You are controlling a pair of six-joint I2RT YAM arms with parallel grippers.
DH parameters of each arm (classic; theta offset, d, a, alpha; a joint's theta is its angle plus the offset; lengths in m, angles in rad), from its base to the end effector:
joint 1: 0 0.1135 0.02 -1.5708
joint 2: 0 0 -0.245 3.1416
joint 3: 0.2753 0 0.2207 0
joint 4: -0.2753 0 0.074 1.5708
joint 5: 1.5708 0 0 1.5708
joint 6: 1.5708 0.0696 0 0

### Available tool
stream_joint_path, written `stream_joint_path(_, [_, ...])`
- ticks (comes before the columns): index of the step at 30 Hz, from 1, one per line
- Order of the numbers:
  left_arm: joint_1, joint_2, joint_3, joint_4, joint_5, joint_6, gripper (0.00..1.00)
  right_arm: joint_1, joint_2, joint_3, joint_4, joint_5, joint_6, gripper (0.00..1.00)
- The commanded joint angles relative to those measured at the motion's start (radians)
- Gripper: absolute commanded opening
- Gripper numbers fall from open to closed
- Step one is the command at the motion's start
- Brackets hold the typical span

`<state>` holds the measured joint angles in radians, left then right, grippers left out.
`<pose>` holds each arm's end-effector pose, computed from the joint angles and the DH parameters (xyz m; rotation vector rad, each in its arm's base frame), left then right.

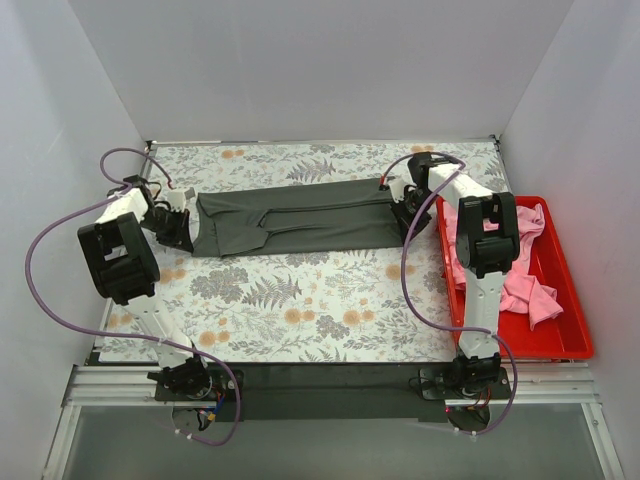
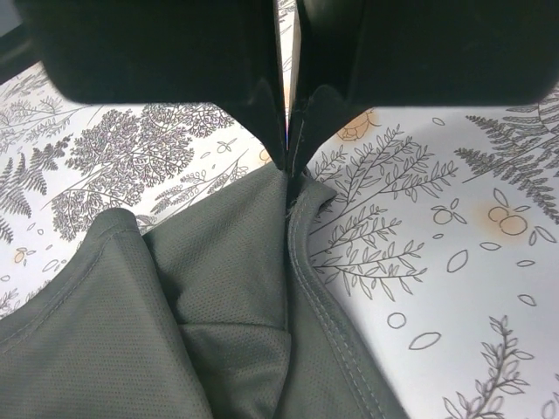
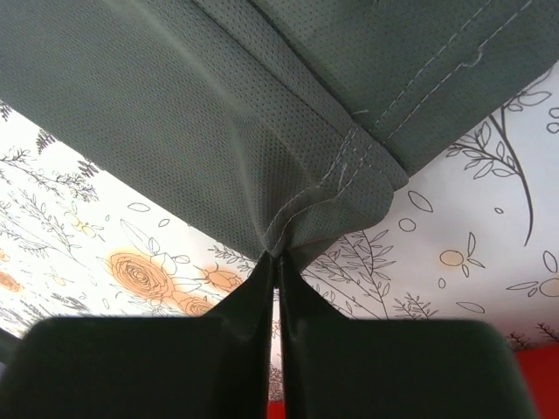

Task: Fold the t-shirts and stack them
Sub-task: Fold the tshirt

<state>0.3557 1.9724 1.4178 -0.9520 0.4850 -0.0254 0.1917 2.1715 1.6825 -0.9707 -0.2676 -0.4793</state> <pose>0.3268 0.0868 0.1429 -0.5301 2.8705 -0.6968 0.3792 0.0923 0.1286 -0.9992 2.7981 0.3721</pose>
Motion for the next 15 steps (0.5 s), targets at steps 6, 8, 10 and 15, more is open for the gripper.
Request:
stream_joint_path(6, [-0.003,-0.11,0.035,-0.007,0.159,-0.057,0.31,0.006,-0.114,0.095,-0.04,-0.05,0.019,0.55])
stream_joint_path(8, [-0.004,-0.145,0.052,-0.019,0.21,-0.074,0.33,0.012,-0.157,0.111,-0.042,-0.091,0.028,0.55])
stream_joint_path(10, [-0.004,-0.179,0.031,-0.019,0.242,-0.113,0.36,0.02,-0.203,0.114,-0.034,-0.12,0.036,0.55])
stream_joint_path(15, [-0.037,-0.299,-0.095,0.03,0.286,-0.201,0.42,0.076,-0.226,0.132,0.007,-0.251,0.076,0.55])
